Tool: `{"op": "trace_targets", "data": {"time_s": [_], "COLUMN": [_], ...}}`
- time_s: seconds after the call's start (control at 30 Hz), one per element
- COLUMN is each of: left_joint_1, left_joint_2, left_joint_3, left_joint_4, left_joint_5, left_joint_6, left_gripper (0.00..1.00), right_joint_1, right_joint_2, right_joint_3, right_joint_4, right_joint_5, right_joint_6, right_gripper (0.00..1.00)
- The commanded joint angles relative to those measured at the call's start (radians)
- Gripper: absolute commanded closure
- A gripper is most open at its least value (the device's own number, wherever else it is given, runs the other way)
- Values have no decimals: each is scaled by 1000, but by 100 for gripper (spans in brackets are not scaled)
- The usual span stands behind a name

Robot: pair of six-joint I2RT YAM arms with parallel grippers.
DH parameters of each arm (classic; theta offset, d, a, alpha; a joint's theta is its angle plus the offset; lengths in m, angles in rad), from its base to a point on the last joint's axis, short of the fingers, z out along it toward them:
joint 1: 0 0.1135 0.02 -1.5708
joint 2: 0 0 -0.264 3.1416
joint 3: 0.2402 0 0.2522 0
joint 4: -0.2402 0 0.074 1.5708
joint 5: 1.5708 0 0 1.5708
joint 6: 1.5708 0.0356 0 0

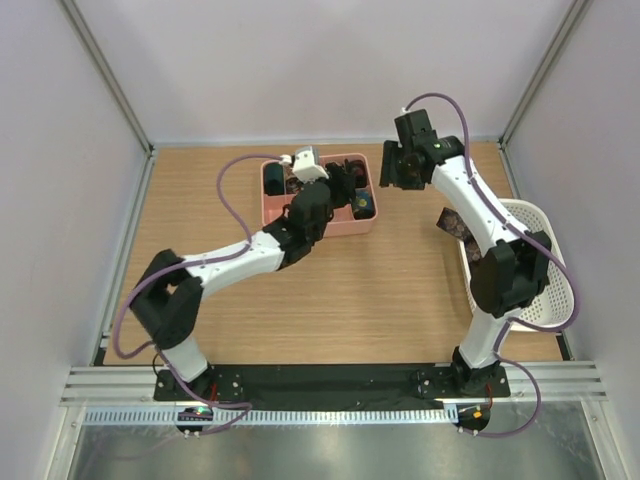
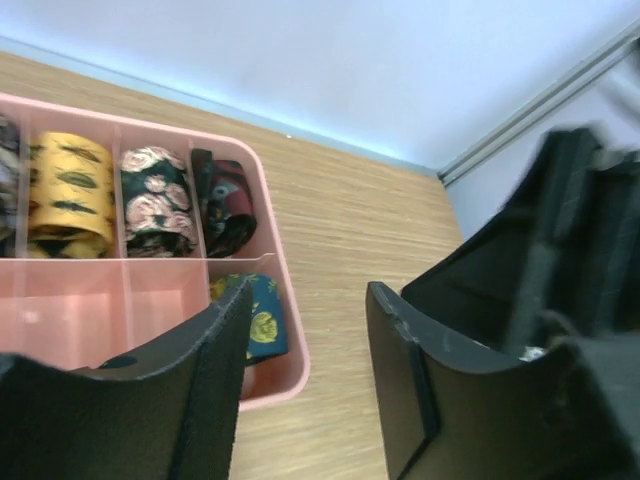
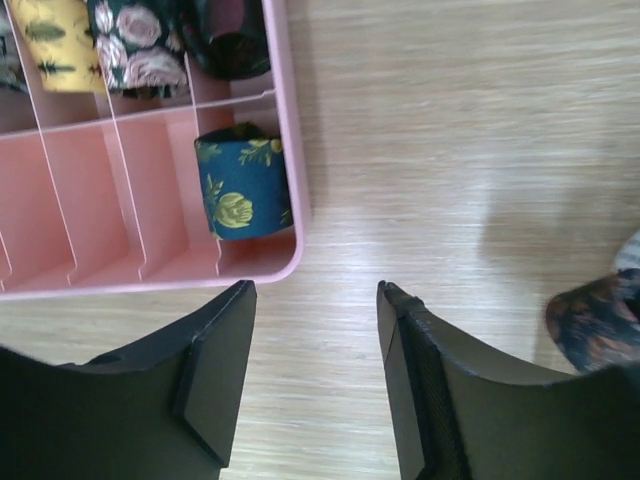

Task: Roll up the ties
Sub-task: Place the rolled tie into the container

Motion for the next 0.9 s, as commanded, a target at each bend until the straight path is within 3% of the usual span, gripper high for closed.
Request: {"op": "trace_targets", "data": {"time_s": [0.0, 0.07, 0.2, 0.7, 0.87], "left_joint_1": [3, 14, 35, 45, 43], "left_joint_2": [-139, -178, -286, -532, -561], "left_joint_3": [50, 50, 9, -183, -214], "left_joint_4": [-345, -427, -583, -654, -656], "left_joint_5": [-58, -64, -93, -144, -162], "left_joint_6": [49, 57, 69, 132, 141], "left_gripper": [46, 44, 41, 41, 41], "right_joint_1": [9, 28, 66, 127, 138], "right_joint_2": [-18, -3, 55, 281, 325], "right_joint_3": [-75, -85, -60, 83, 83], "right_joint_4": [107, 122, 140, 84, 91], "right_joint_5": [-112, -123, -120, 49, 104], "right_joint_6": [-27, -39, -49, -59, -67], "right_gripper": [43, 48, 48, 50, 57]}}
